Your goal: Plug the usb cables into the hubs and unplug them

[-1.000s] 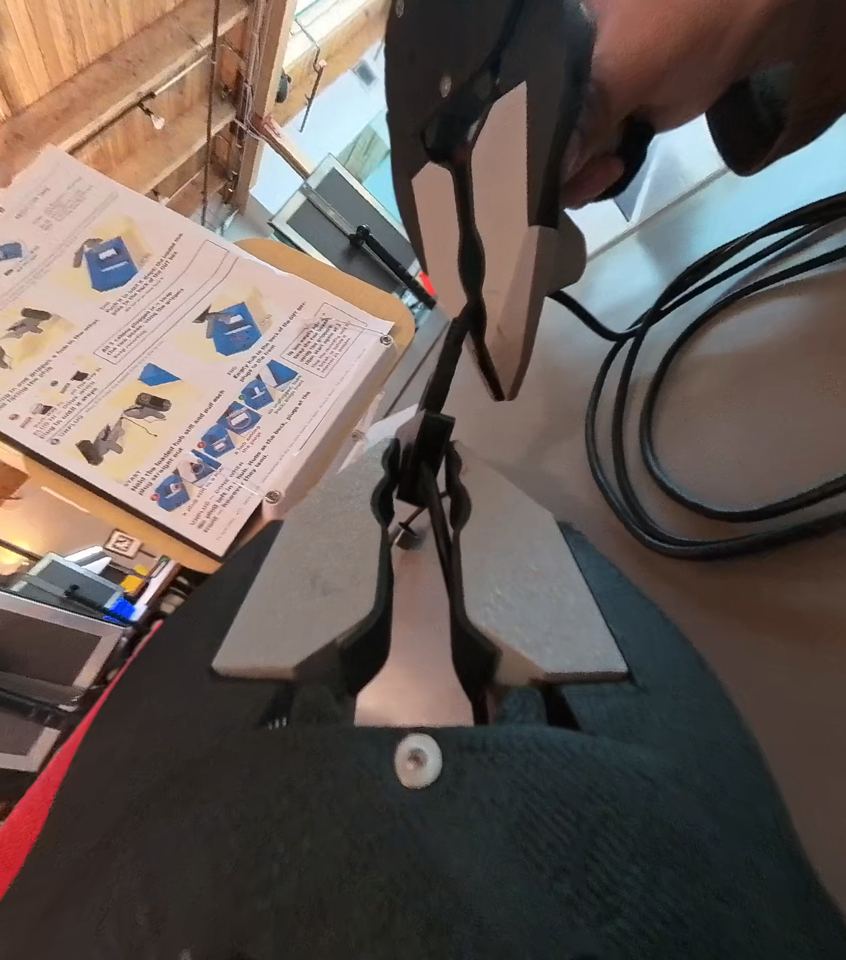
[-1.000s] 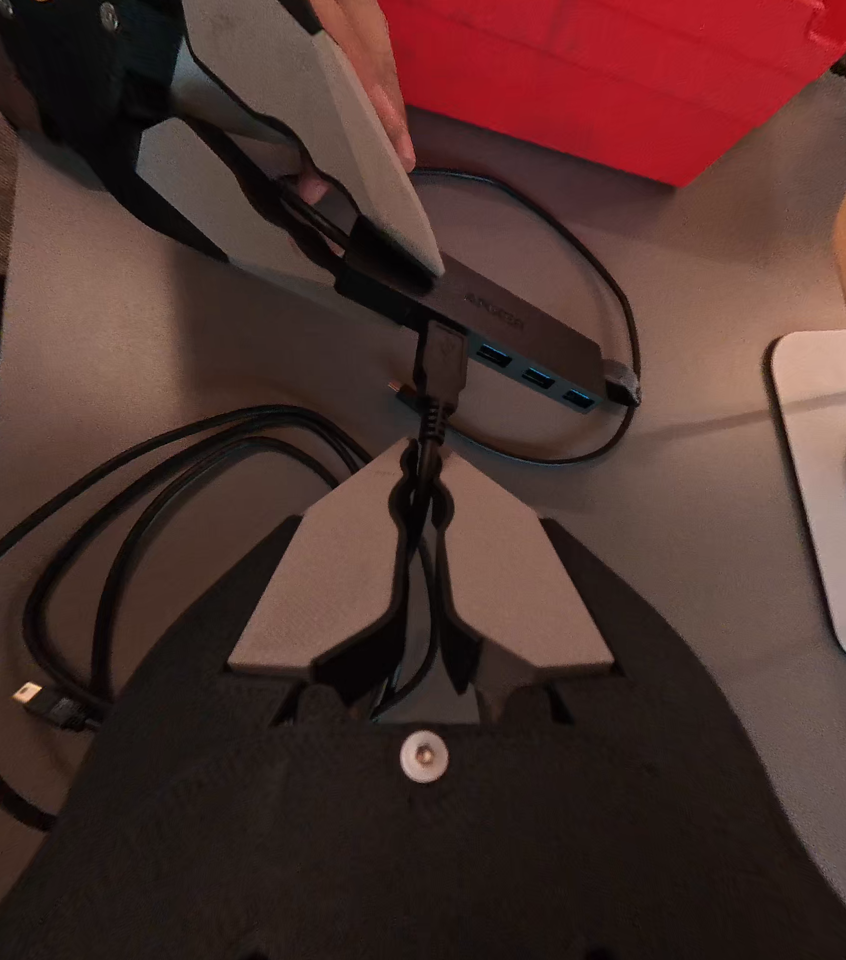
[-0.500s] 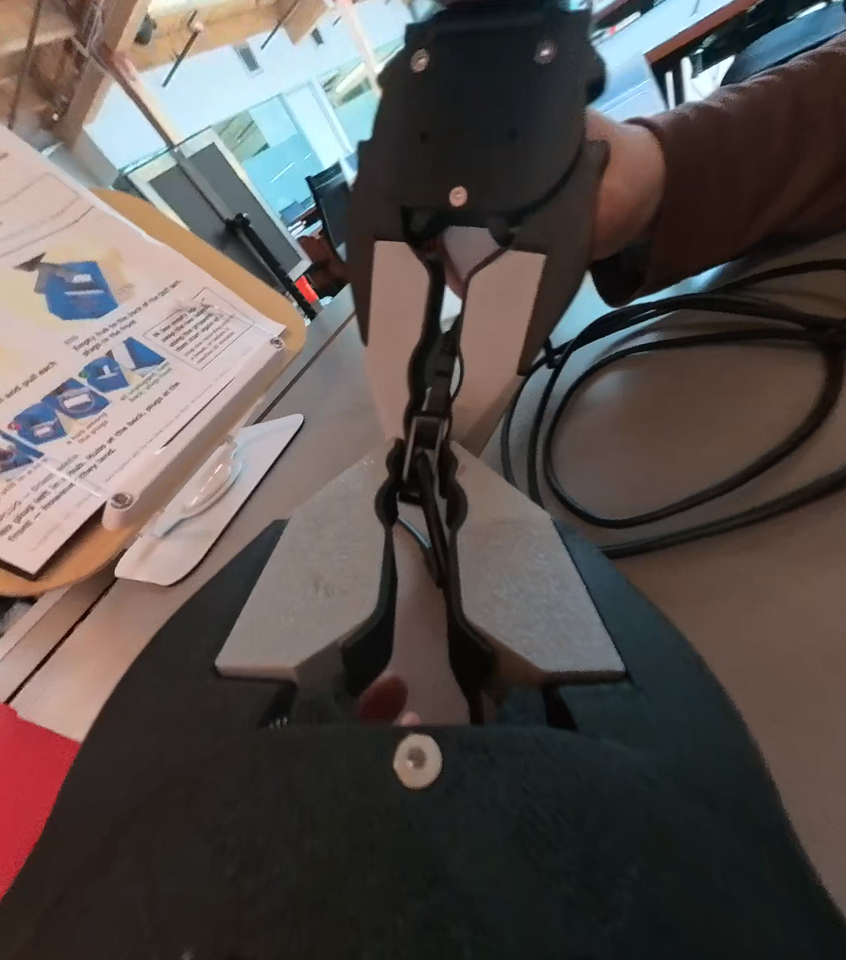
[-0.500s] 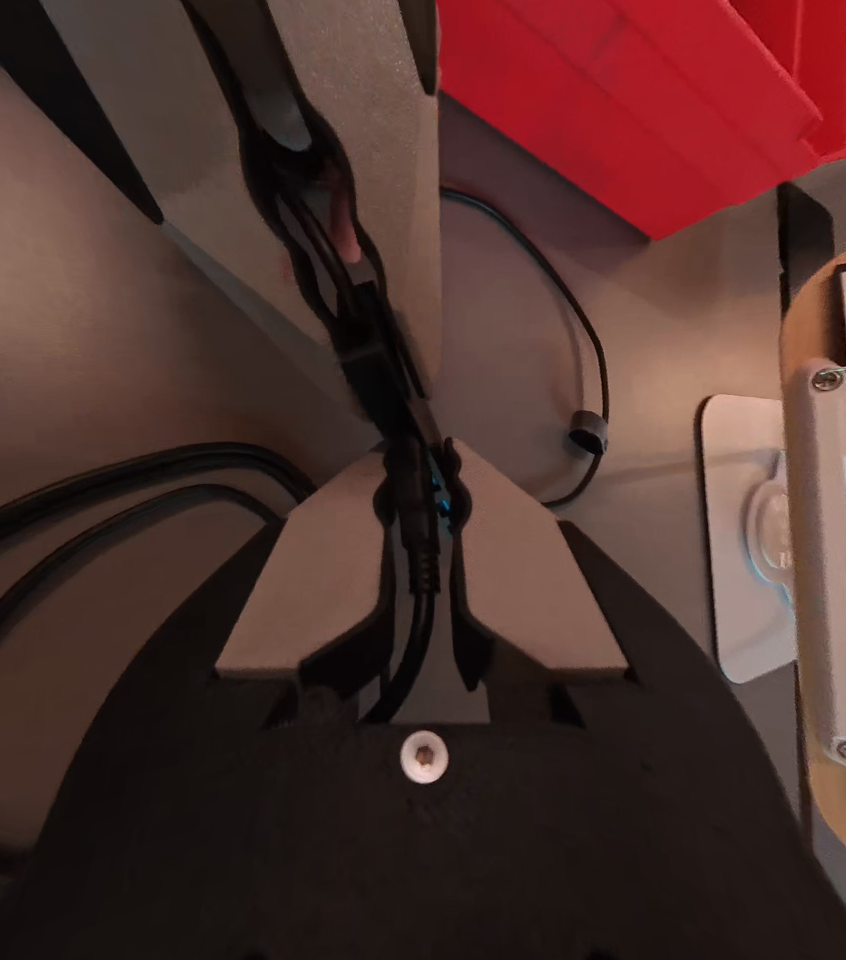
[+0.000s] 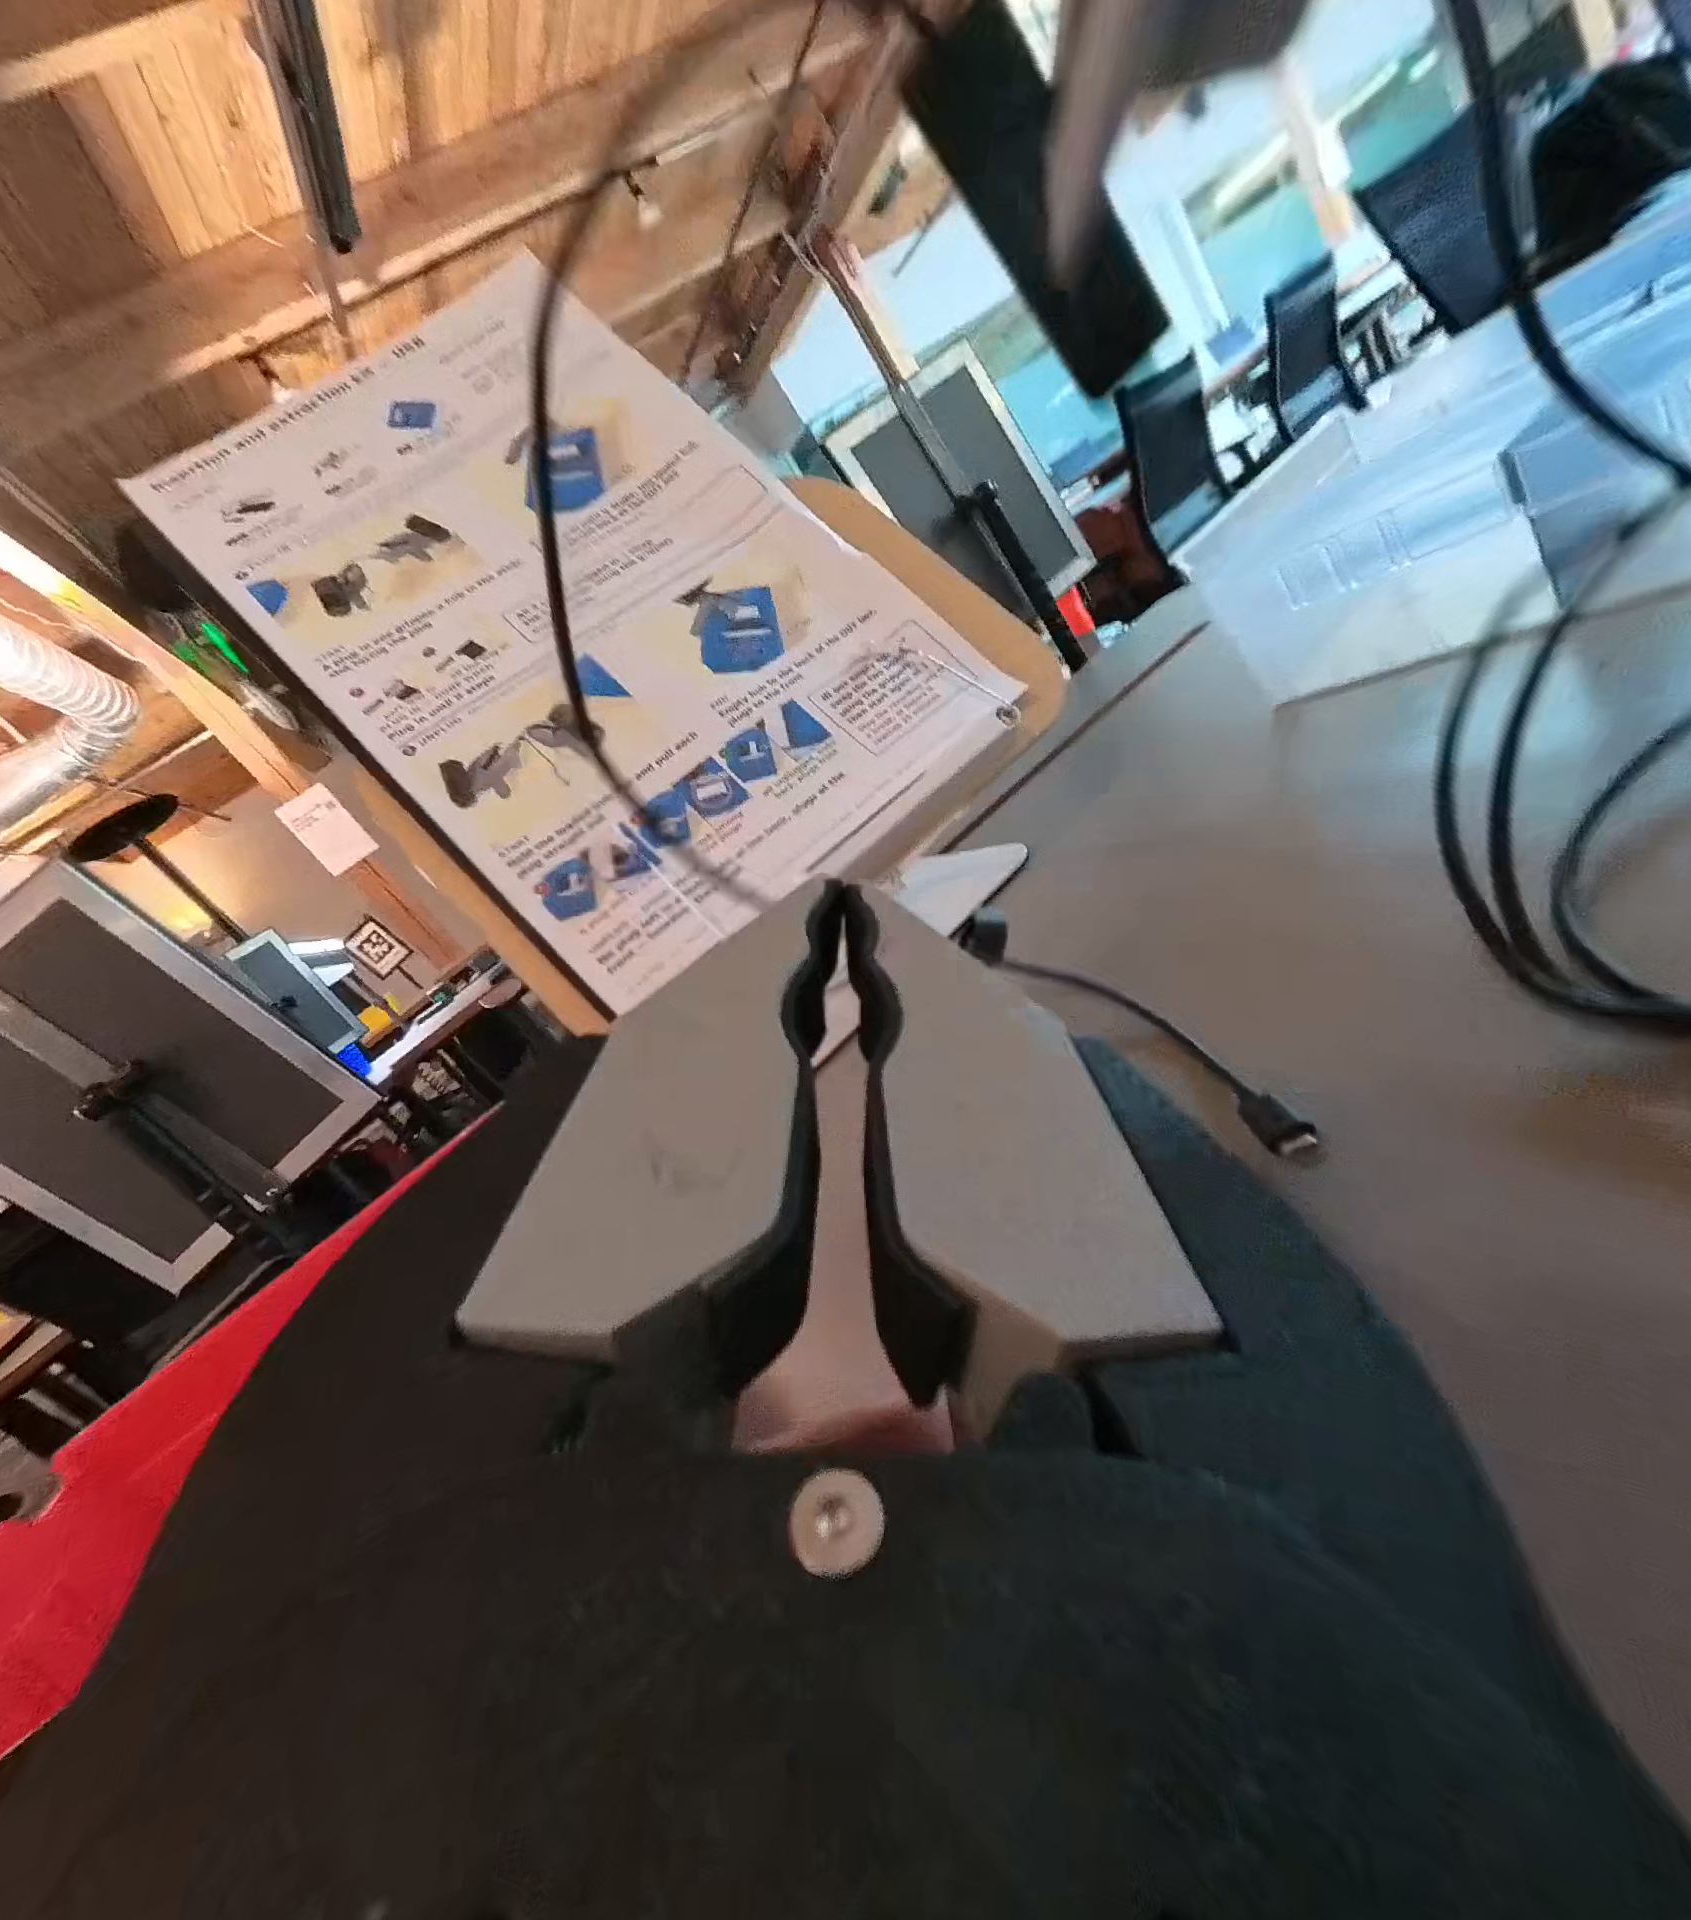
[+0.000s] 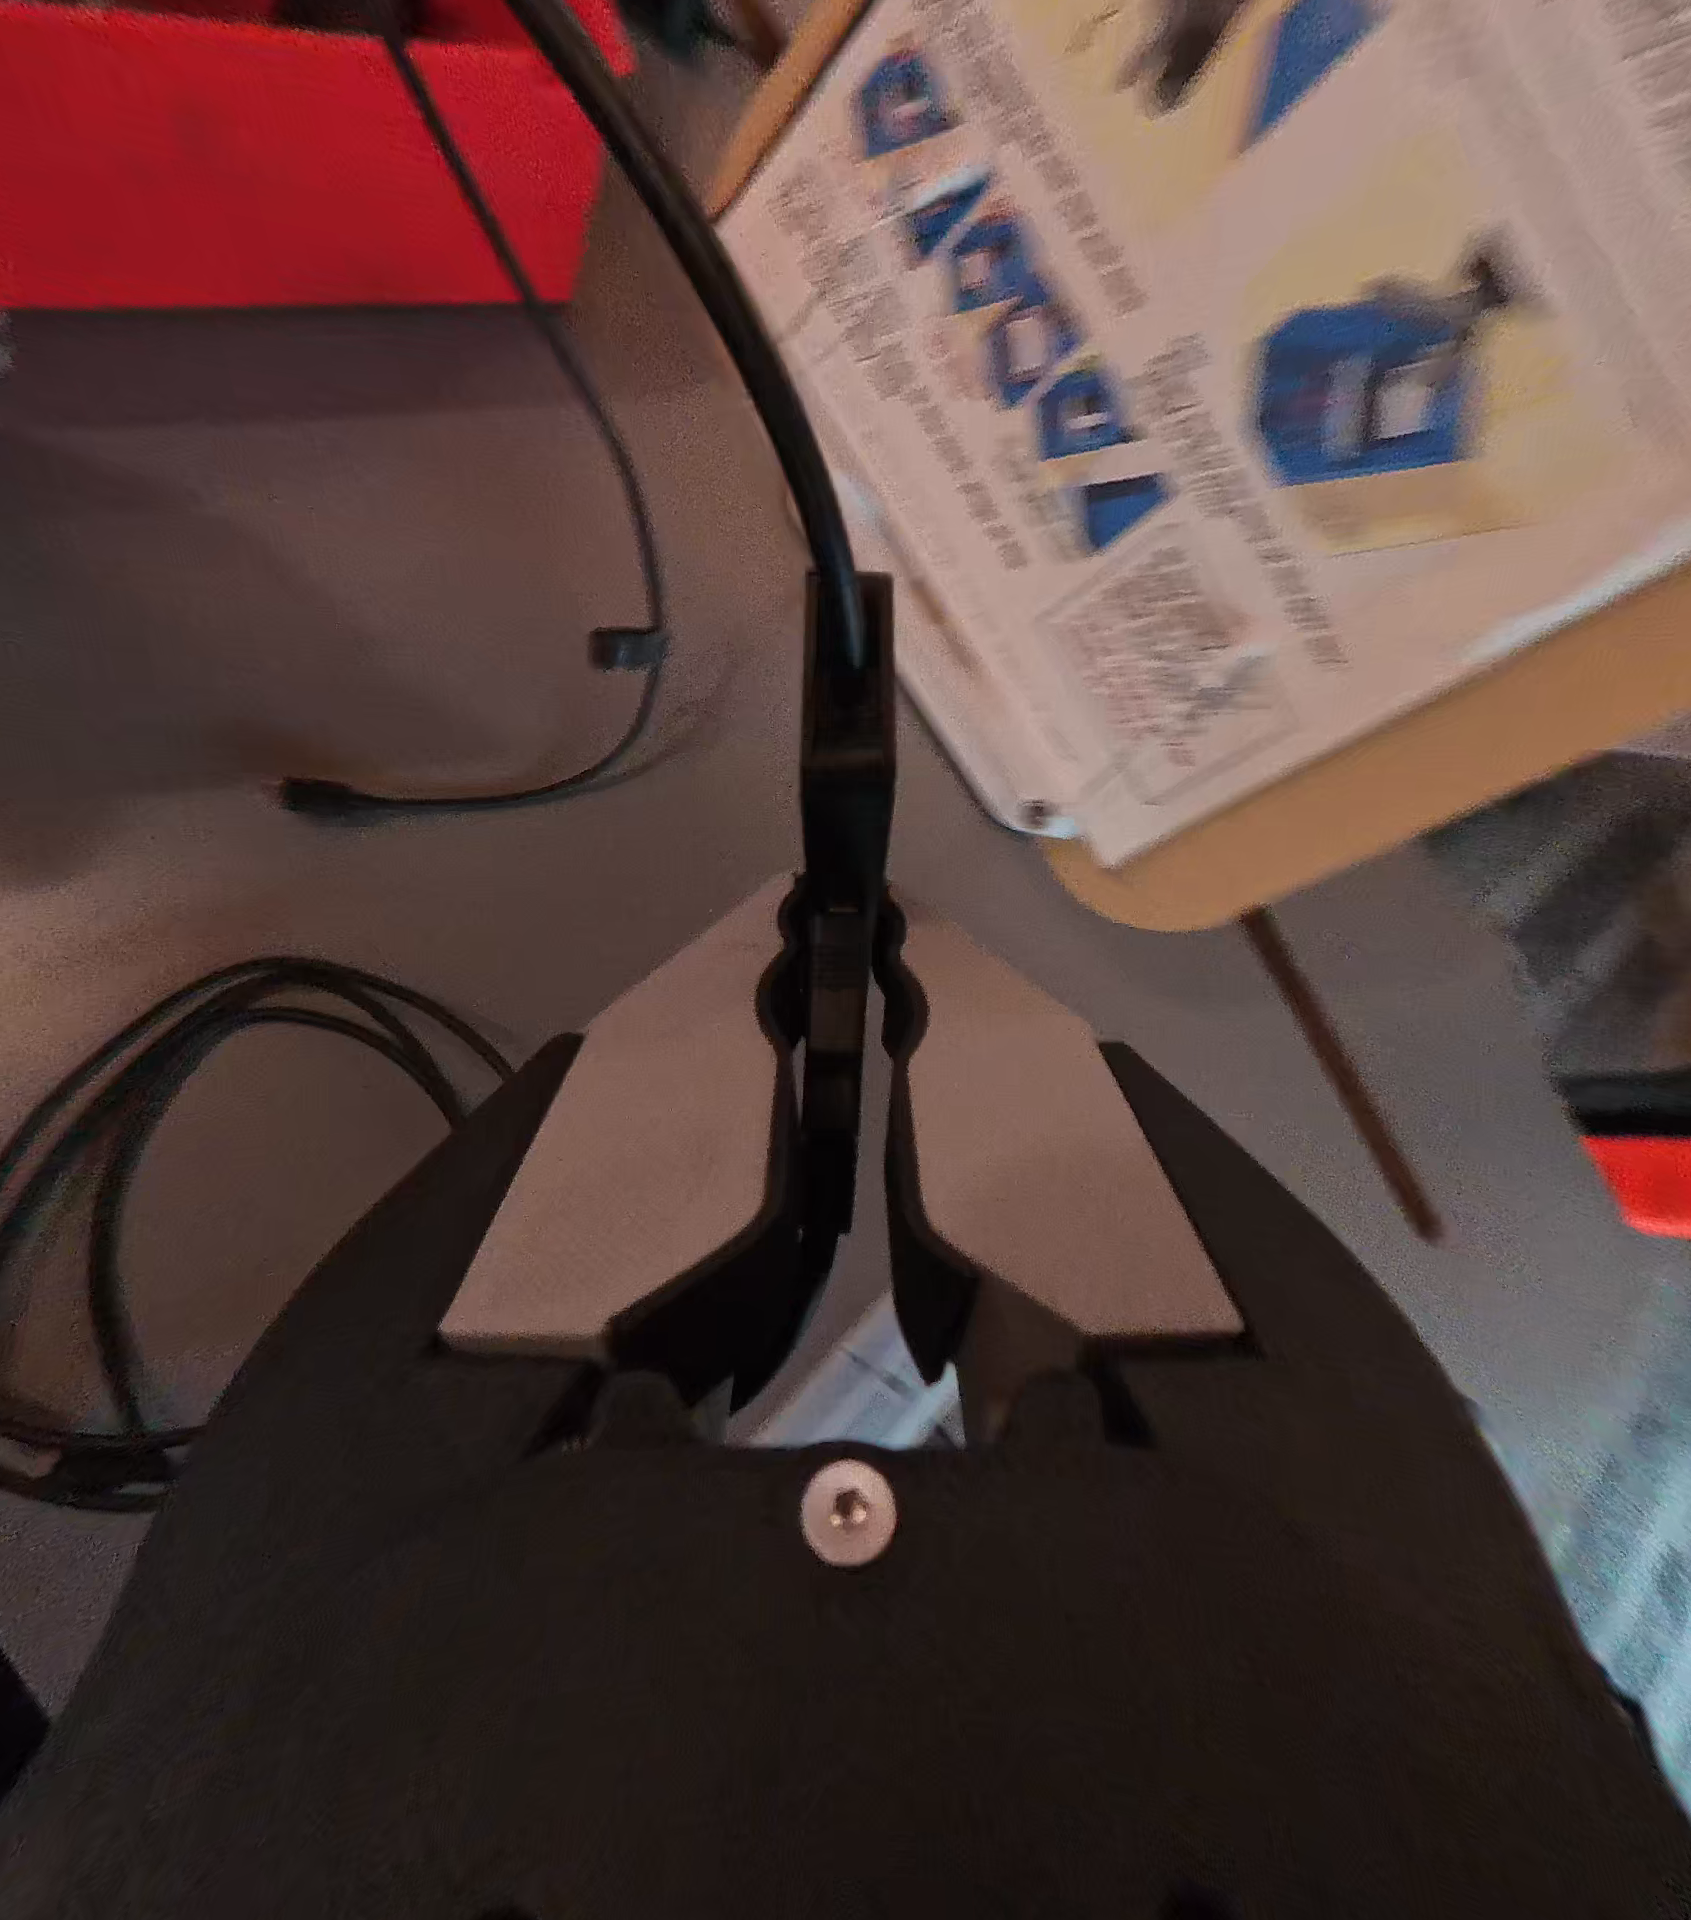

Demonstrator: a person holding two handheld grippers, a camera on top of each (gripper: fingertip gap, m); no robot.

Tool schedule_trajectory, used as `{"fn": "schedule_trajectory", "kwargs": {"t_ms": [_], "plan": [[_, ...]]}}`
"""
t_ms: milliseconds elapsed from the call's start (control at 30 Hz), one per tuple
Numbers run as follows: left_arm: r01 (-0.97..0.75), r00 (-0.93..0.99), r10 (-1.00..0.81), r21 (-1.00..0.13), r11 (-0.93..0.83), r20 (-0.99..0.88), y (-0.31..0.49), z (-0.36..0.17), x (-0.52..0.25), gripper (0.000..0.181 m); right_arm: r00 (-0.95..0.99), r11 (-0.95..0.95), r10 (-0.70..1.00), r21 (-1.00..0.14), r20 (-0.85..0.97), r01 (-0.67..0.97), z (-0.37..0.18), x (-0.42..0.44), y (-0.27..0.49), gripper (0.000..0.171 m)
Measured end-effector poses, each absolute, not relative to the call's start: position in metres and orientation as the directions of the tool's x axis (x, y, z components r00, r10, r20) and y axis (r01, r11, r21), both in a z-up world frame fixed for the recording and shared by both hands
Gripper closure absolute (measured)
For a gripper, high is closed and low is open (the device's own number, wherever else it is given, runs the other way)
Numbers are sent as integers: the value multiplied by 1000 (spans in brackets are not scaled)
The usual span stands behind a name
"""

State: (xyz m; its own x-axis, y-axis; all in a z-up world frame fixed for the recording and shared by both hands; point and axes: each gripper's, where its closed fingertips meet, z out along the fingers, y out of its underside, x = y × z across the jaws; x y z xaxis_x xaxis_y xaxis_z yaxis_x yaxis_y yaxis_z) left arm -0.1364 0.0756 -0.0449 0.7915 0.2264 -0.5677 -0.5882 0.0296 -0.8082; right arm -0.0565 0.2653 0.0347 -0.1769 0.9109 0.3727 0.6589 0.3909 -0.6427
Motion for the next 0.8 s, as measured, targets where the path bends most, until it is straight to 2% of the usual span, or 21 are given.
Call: {"fn": "schedule_trajectory", "kwargs": {"t_ms": [133,300,400,500,633,800], "plan": [[-597,782,231,-802,11,-579,77,-48,-137,181,-63,368,895,-650,442,666,143,-52,300,163],[-567,799,245,-824,5,-548,75,-47,-145,181,148,363,834,-730,532,579,303,-45,333,163],[-556,806,245,-831,1,-538,74,-48,-148,181,283,354,769,-750,573,558,368,-31,369,164],[-551,809,241,-834,-2,-535,73,-48,-150,181,321,308,784,-781,532,543,378,-23,401,164],[-541,818,237,-841,3,-525,73,-48,-150,181,336,270,818,-827,467,493,350,-17,442,164],[-532,822,228,-847,-22,-522,76,-54,-153,181,412,127,850,-886,329,445,312,3,503,164]]}}
